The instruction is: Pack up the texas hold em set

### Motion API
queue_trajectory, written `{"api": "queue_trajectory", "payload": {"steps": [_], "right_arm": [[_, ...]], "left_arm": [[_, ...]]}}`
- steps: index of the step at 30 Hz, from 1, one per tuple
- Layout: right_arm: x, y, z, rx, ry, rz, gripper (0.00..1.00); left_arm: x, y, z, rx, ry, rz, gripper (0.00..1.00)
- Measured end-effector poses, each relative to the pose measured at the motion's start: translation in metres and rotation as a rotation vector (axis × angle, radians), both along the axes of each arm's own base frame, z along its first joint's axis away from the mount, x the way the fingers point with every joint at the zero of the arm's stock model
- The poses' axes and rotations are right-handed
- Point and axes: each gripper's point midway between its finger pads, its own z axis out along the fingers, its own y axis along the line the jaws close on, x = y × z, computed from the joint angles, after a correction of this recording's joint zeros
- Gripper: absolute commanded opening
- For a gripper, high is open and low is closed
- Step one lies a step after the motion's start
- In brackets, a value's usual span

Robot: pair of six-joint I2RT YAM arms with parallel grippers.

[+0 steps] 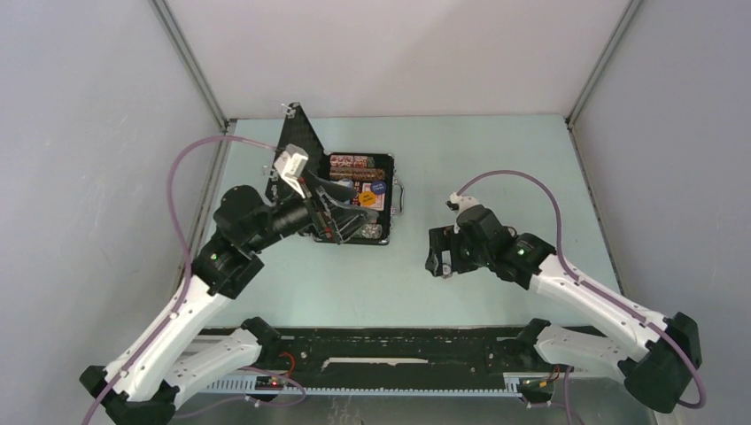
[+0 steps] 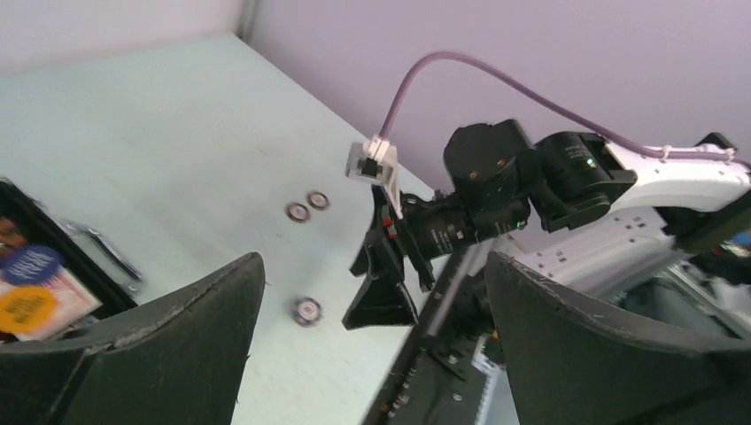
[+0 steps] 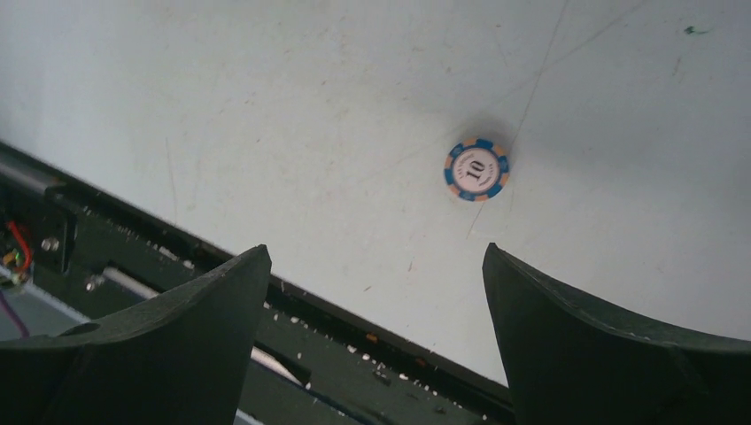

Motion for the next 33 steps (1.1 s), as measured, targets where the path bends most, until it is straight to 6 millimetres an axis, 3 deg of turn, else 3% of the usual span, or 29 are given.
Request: {"api": "queue_trajectory", "payload": {"steps": [4, 13, 20, 33], "right_arm": [[0.014, -0.008, -0.020, -0.061, 0.055, -0.071, 1.00], [0.029, -0.022, -0.063, -0.262, 0.224, -0.133, 0.94], [0.038, -0.022, -0.087, -0.347, 0.375, -0.101, 0.93], [0.030, -0.013, -0.116, -0.473, 0.507, -0.002, 0.81]], "left_arm": [[0.002, 0.016, 0.020, 0.022, -0.108, 0.076, 1.00], [0.006, 0.052, 0.004, 0.161, -0.184, 0.218, 1.00], [0.016, 0.081, 0.013, 0.154, -0.210, 0.336, 1.00], [0.013, 0.085, 0.017, 0.141, -0.227, 0.344, 1.00]]}}
